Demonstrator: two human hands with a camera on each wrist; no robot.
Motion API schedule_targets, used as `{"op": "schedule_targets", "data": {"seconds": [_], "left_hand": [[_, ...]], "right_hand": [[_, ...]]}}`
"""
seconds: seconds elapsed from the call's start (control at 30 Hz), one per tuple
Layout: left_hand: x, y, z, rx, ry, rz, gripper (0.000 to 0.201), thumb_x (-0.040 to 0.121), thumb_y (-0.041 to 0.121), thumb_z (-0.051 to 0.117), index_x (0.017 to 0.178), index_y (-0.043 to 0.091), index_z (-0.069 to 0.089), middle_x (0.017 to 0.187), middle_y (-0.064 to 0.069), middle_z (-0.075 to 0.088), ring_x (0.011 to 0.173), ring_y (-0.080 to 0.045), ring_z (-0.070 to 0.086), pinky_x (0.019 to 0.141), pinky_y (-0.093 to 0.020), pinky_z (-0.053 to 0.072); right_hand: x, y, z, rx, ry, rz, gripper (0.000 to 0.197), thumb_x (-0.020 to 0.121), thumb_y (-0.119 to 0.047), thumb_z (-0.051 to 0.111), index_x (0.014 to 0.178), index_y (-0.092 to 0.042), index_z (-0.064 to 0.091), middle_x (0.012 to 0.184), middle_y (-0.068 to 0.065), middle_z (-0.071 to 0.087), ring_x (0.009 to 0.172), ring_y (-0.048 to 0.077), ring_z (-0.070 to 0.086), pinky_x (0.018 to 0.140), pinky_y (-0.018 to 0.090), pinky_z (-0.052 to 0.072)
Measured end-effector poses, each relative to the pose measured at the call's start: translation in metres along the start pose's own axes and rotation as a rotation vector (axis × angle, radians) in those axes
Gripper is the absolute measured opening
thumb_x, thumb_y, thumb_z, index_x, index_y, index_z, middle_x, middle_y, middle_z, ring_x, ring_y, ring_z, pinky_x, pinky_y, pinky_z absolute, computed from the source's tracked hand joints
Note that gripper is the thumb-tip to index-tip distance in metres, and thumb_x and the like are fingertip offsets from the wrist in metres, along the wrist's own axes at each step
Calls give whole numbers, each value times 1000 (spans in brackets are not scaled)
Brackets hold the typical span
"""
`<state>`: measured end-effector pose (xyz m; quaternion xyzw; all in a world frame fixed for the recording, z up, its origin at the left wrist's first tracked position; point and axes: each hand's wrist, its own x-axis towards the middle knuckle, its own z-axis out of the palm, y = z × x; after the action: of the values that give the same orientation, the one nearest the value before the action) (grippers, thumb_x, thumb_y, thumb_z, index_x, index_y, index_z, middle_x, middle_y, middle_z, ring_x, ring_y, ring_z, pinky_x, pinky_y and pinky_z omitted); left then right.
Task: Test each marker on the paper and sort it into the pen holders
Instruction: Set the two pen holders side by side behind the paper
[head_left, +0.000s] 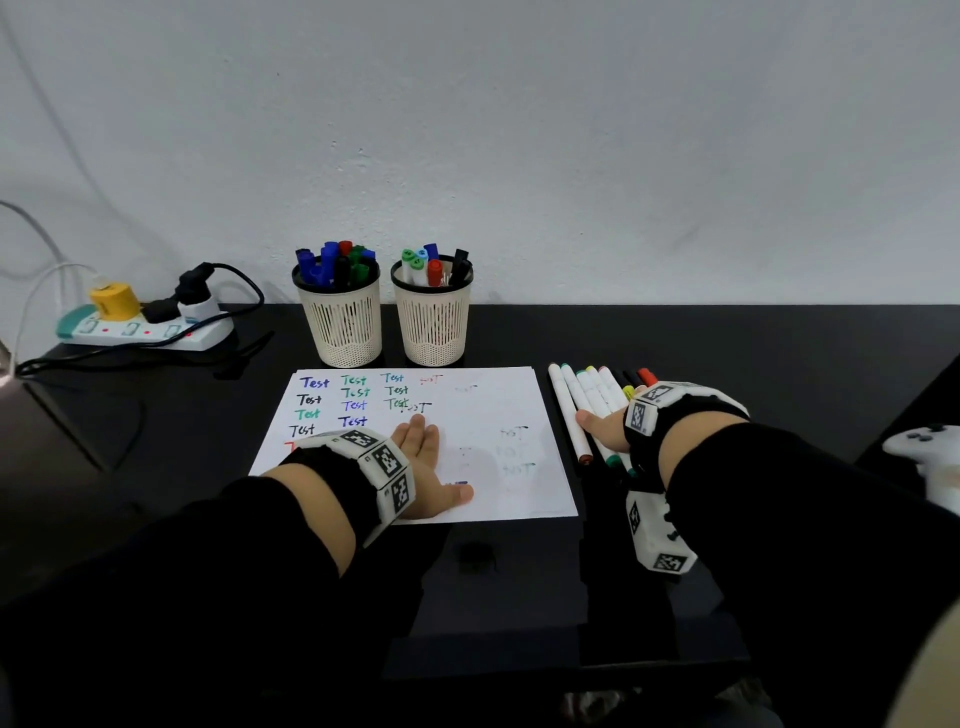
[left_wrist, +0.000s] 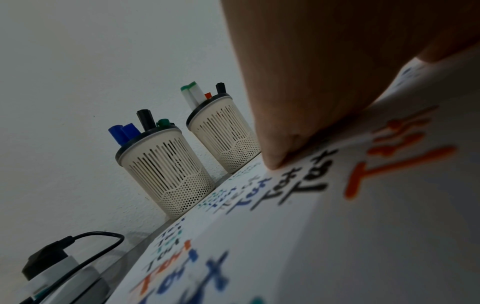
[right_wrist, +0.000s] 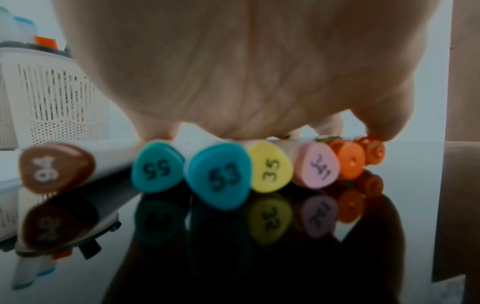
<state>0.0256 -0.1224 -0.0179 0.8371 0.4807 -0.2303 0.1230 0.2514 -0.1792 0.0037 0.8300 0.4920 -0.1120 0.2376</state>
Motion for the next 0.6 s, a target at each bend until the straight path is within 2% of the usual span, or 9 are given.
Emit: {"op": "schedule_targets", "data": {"seconds": [0.33,0.4,0.47,0.53,0.6], "left_hand": [[0,0,0,-13,4,-5,85,94,58,29,148,8,-14,155,-8,-22,144,-22,-15,116,-37,-5],[0,0,1,-13,6,-3,84,94,58,29,148,8,-14,155,-8,-22,144,-22,-15,116,-37,-5],[-1,1,1,-11,7,-2,84,95,57,28,148,7,-14,154,-9,-22,144,-23,-15,116,-37,-4],[-1,1,0,-7,4,-2,84,95,57,28,148,7,-14,154,-9,-23,144,-23,-15,116,-37,-4],[-1,2,-1,-2,-1,-2,84,95,57,27,147,7,-15,154,-9,-23,144,-23,-15,116,-37,-3]], "right_hand": [[4,-3,-1,70,31,19,62,99,-52,10,152,-24,-9,160,-7,-6,147,11,3,117,35,-1],[-13,-6,-8,126,18,18,59,103,-46,10,152,-19,-6,160,-3,-2,147,13,2,117,34,-1],[-34,-7,-16,188,27,34,56,104,-42,11,152,-14,-1,160,1,1,147,16,4,115,31,4],[-43,-3,-18,262,22,66,58,104,-43,14,152,-12,0,160,2,3,147,20,8,114,29,7],[-37,4,-11,320,31,98,66,102,-49,20,152,-12,1,160,2,5,147,24,10,116,31,6]]}}
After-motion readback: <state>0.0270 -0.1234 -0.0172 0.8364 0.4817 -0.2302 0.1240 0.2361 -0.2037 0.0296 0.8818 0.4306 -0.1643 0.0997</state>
